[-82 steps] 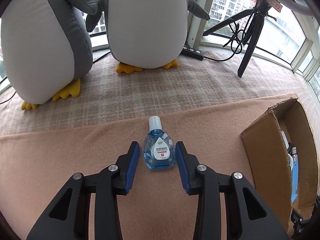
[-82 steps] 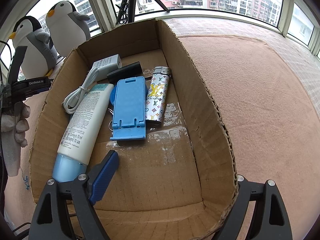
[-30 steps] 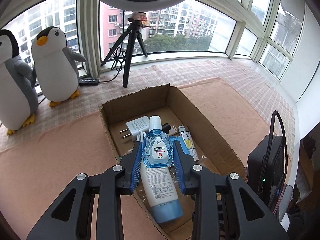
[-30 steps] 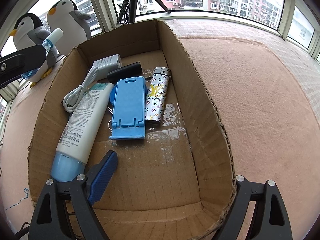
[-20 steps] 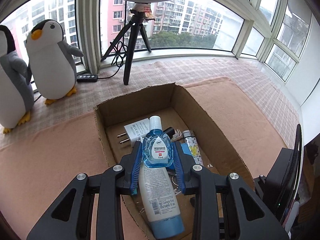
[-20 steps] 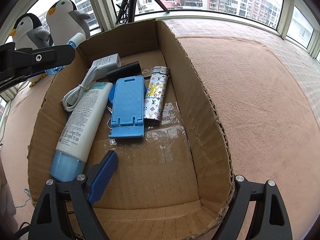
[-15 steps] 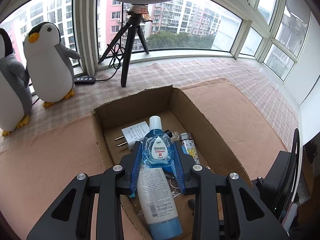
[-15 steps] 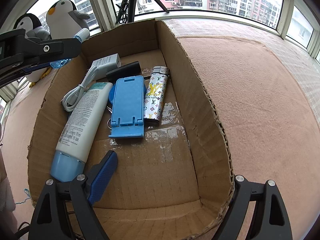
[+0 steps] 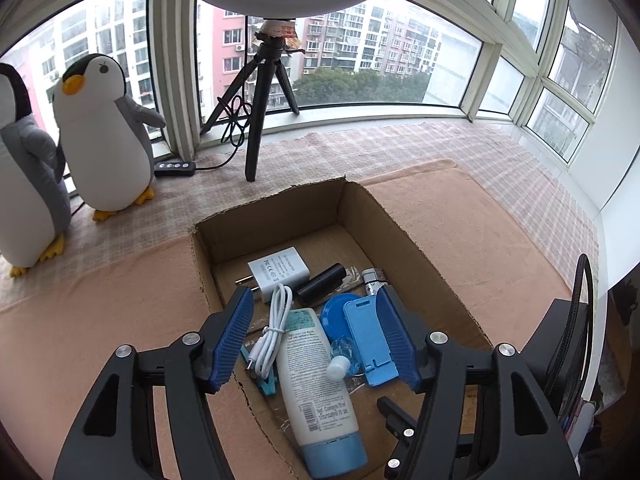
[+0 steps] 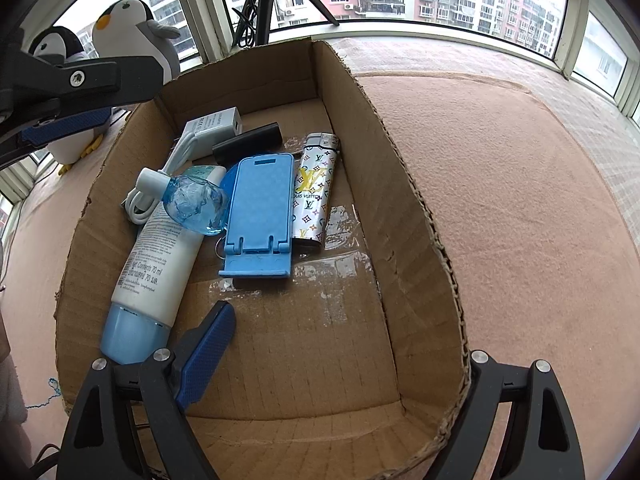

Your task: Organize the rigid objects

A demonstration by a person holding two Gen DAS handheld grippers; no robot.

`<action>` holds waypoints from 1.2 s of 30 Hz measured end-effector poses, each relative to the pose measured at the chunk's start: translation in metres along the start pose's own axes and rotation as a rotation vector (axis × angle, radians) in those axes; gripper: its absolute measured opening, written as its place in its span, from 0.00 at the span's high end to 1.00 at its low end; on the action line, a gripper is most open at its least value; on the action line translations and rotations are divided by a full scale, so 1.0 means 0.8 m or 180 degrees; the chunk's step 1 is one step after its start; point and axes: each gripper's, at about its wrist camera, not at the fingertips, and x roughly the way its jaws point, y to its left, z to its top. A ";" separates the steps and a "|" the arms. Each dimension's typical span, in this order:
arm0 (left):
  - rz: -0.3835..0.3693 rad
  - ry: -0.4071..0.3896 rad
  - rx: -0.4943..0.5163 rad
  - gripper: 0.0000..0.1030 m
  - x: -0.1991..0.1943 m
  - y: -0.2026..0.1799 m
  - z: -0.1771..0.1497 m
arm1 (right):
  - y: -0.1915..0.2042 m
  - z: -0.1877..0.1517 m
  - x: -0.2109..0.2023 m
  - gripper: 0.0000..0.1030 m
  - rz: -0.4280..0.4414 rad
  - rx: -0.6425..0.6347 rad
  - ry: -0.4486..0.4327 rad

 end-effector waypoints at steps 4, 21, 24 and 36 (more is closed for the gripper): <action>-0.0006 0.0019 -0.0041 0.36 -0.004 0.005 -0.002 | 0.001 0.001 0.000 0.18 -0.0003 -0.0012 0.0004; 0.0175 -0.0050 -0.0246 0.32 -0.074 0.040 -0.038 | 0.014 -0.003 -0.064 0.17 -0.0065 -0.0167 -0.0312; 0.0204 -0.0064 -0.0258 0.32 -0.091 0.044 -0.046 | 0.017 -0.009 -0.083 0.17 -0.0060 -0.0194 -0.0393; 0.0408 -0.0308 -0.0391 0.32 -0.159 0.050 -0.072 | 0.037 -0.011 -0.174 0.17 0.0026 -0.0219 -0.0787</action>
